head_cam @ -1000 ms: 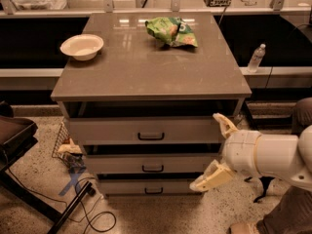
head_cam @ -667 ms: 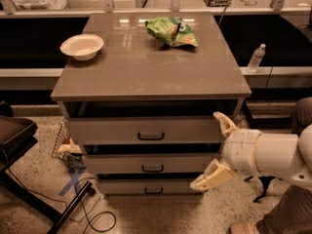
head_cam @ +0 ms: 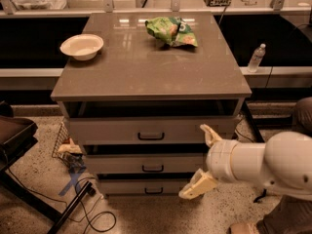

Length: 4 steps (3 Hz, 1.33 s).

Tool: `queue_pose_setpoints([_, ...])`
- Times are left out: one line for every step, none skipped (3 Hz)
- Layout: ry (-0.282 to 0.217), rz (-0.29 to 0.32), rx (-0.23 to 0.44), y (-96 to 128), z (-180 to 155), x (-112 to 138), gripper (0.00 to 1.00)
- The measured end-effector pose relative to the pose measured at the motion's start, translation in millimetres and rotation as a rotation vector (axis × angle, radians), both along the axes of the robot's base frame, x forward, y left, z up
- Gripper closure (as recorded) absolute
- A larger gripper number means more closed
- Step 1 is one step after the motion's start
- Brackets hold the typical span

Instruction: Open middle drawer

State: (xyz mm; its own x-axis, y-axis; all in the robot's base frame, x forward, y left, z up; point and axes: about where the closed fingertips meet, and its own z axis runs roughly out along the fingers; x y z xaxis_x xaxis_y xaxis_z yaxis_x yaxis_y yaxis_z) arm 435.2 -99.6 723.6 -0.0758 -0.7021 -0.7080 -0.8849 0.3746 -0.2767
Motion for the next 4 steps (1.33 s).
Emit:
queue_pose_setpoints([0.036, -0.041, 0.002, 13, -64, -6, 0.00])
queue_pose_setpoints([-0.040, -0.039, 0.008, 14, -125, 1, 0.00])
queue_pose_setpoints([-0.096, -0.027, 0.033, 7, -169, 13, 0.00])
queue_pose_setpoints([-0.070, 0.003, 0.063, 9, -214, 19, 0.00])
